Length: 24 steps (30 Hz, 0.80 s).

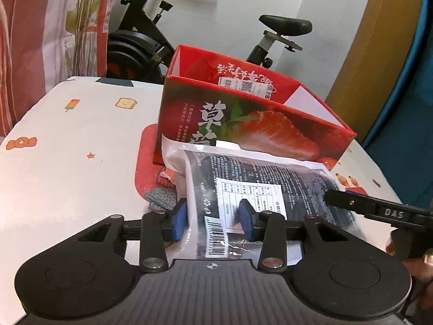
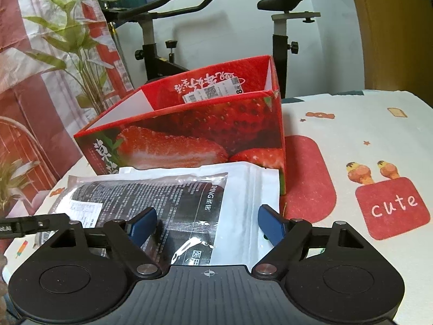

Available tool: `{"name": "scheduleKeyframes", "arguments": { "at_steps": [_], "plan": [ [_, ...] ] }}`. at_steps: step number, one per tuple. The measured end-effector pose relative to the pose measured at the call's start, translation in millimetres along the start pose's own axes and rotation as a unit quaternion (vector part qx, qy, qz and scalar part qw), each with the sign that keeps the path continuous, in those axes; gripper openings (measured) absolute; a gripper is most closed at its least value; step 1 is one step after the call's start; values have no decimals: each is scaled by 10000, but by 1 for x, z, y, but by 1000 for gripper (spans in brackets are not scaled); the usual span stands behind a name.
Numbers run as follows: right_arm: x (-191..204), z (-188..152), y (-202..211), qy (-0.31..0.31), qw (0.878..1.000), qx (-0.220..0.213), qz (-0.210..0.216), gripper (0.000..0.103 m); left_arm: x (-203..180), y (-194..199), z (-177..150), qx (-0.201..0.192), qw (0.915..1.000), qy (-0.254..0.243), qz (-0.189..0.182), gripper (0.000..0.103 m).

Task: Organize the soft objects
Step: 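Grasp the clear packet with the left tool while the right tool grasps the white printed packet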

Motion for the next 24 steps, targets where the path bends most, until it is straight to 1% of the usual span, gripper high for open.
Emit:
{"name": "scheduleKeyframes", "arguments": {
  "at_steps": [1, 5, 8, 9, 10, 11, 13, 18, 24],
  "plan": [
    [0, 0, 0, -3, 10000, 6, -2, 80, 1, 2, 0, -1, 10000, 14, -12, 34],
    [0, 0, 0, 24, 10000, 15, -33, 79, 5, 9, 7, -100, 9999, 88, 48, 34],
    [0, -1, 0, 47, 10000, 10, -50, 79, 8, 6, 10, -114, 9997, 153, 145, 33],
    [0, -2, 0, 42, 10000, 11, -51, 79, 9, 3, 9, -78, 9997, 174, 176, 31],
    [-1, -2, 0, 22, 10000, 7, -57, 79, 9, 1, 7, -43, 9996, 187, 188, 24],
    [-2, -2, 0, -11, 10000, 6, -48, 78, 9, -2, 4, -2, 9996, 224, 153, 23],
    [-3, -2, 1, -64, 10000, -6, -51, 75, 9, -3, 0, 12, 9996, 260, 100, 23],
    [-3, -2, 1, -38, 10000, -9, -44, 73, 8, -3, -4, 28, 9997, 216, 113, 23],
    [2, 0, 3, 54, 10000, 3, 20, 65, 6, -3, -9, 38, 9998, 126, 174, 23]
  ]
}}
Point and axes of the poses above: each gripper's, at about its wrist camera, not at the fingertips, and y roughly against the way its jaws point, x to its left, z to its top, the point moved 7 cm from there along -y, roughly the way its jaws point, and after that the axes turned 2 degrees about -x, right-handed, at the moved point
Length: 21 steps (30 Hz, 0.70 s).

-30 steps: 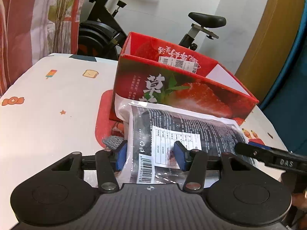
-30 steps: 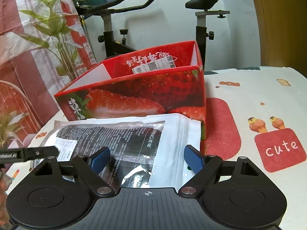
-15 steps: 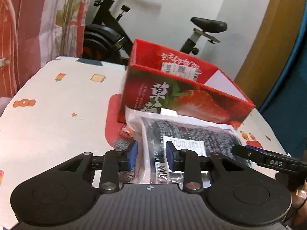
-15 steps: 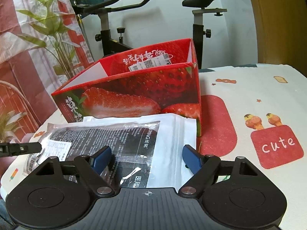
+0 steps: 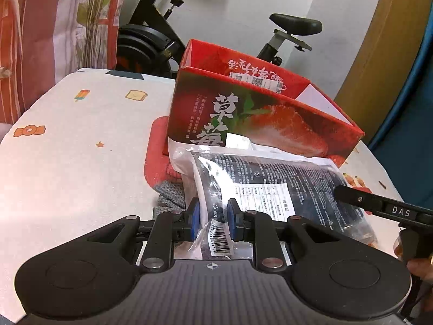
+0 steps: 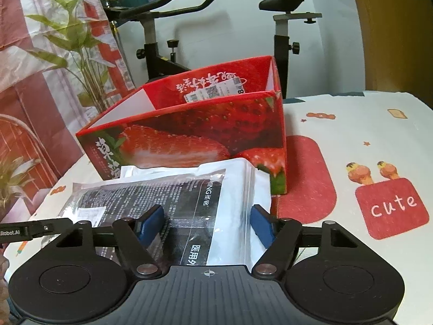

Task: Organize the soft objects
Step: 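Grasp the clear packet with the left tool while the right tool grasps the white printed packet, then lift both held packets up toward the red box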

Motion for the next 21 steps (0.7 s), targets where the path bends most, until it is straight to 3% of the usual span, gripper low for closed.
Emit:
{"name": "scheduleKeyframes", "arguments": {
  "at_steps": [6, 21],
  "plan": [
    [8, 6, 6, 187, 9998, 6, 73, 51, -1, 2, -2, -11, 9999, 113, -104, 22],
    [40, 15, 29, 1653, 9860, -130, -191, 46, -1, 13, 3, -164, 9983, 439, -336, 23]
  ]
}}
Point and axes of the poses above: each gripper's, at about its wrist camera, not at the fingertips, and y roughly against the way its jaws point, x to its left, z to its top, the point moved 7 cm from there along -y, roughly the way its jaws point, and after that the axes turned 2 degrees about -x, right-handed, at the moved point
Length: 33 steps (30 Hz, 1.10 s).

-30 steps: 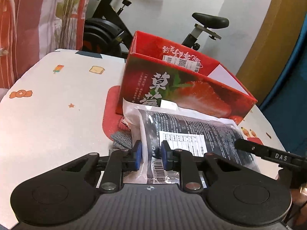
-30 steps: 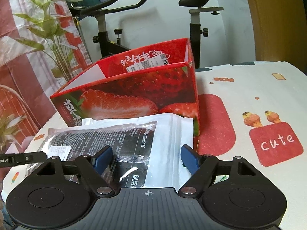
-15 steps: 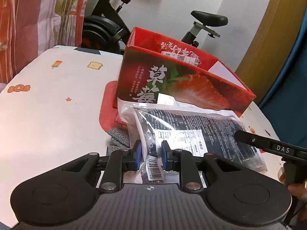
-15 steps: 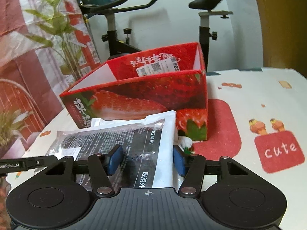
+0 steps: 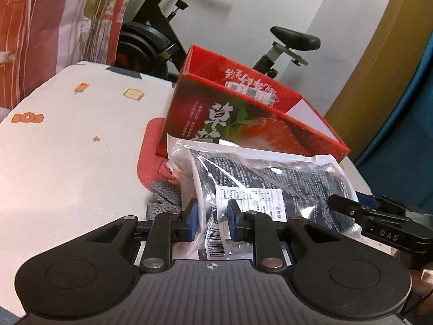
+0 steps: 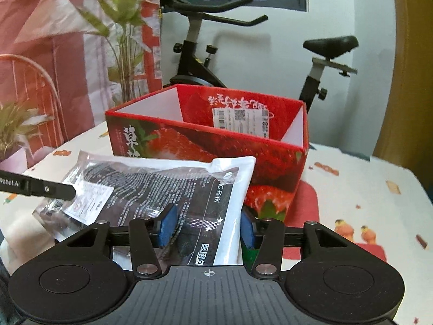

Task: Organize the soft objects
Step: 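Lift both held packets up toward the red box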

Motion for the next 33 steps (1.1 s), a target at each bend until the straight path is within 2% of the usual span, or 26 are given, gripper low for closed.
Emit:
{"name": "scheduleKeyframes", "arguments": {
  "at_steps": [7, 17, 23, 25, 29, 33],
  "plan": [
    [-2, 14, 16, -25, 9998, -145, 142, 46, -5, 16, 14, -290, 9993, 92, -212, 23],
    [-8, 71, 33, -279, 9970, -571, 443, 46, -18, 43, 63, -940, 9952, -34, -253, 23],
    [-29, 116, 16, -456, 9952, -655, 570, 46, -32, 37, 105, -1195, 9917, -457, -133, 25],
    [-38, 129, 6, -535, 9944, -666, 624, 46, -34, 28, 117, -1147, 9918, -540, -172, 25],
    [-51, 144, -15, -549, 9946, -650, 598, 46, -33, 12, 139, -1111, 9926, -386, -297, 25],
    [-64, 154, -38, -562, 9948, -634, 565, 46, -37, -7, 153, -1049, 9928, -553, -194, 25]
  ]
}}
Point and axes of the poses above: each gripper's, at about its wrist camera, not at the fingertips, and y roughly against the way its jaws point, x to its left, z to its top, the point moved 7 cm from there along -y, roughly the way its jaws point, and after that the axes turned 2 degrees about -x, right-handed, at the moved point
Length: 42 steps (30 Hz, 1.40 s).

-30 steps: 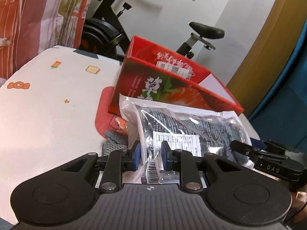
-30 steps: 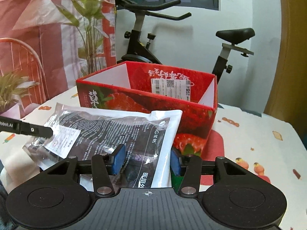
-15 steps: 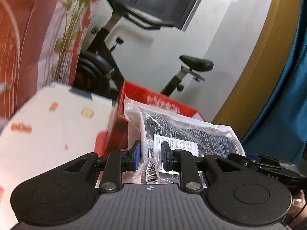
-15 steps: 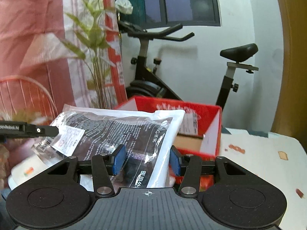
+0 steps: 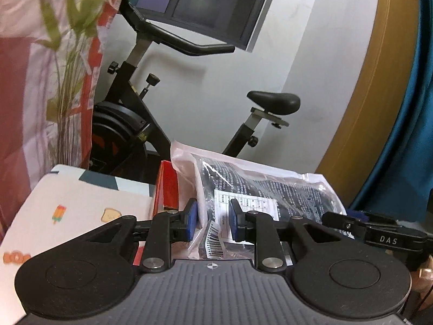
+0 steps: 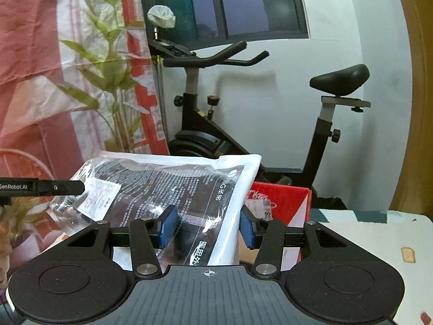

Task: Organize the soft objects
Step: 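Lift both held packets up toward the red box, then lower both packets into the red box and open both tools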

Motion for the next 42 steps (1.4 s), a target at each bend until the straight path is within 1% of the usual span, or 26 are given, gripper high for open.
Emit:
{"name": "scheduleKeyframes", "arguments": {
  "at_steps": [2, 6, 12, 15, 20, 26, 29, 31, 34, 39, 41, 42],
  "plan": [
    [-10, 5, -12, -55, 10000, 48, -29, 46, -1, -12, 6, 87, 10000, -32, 19, 25],
    [-26, 13, -35, 68, 9999, 132, -60, 46, -2, -39, 18, 241, 9995, -179, 21, 25],
    [-49, 17, -83, 25, 9986, 503, -154, 46, 7, -87, 30, 532, 9982, -262, 73, 25],
    [-58, 15, -101, -5, 9975, 679, -196, 46, 14, -108, 30, 661, 9976, -196, 113, 25],
    [-70, -3, -125, -72, 9935, 1095, -300, 46, 22, -140, 15, 1141, 9931, -234, 150, 25],
    [-68, -16, -142, 151, 9889, 1399, -467, 46, 25, -152, 5, 1451, 9875, -566, 249, 25],
    [-69, -22, -150, 205, 9849, 1608, -602, 46, 29, -159, 1, 1670, 9840, -558, 282, 25],
    [-70, -25, -152, 215, 9826, 1725, -649, 48, 28, -161, -4, 1817, 9809, -638, 285, 25],
    [-69, -27, -153, 254, 9810, 1799, -679, 54, 29, -162, -5, 1879, 9786, -763, 337, 25],
    [-67, -25, -153, 390, 9795, 1848, -695, 55, 33, -164, -2, 1876, 9792, -663, 387, 25],
    [-66, -22, -153, 400, 9794, 1857, -690, 55, 32, -163, 1, 1824, 9800, -698, 385, 25],
    [-66, -21, -153, 395, 9794, 1863, -678, 57, 30, -161, 3, 1794, 9802, -736, 400, 25]
  ]
}}
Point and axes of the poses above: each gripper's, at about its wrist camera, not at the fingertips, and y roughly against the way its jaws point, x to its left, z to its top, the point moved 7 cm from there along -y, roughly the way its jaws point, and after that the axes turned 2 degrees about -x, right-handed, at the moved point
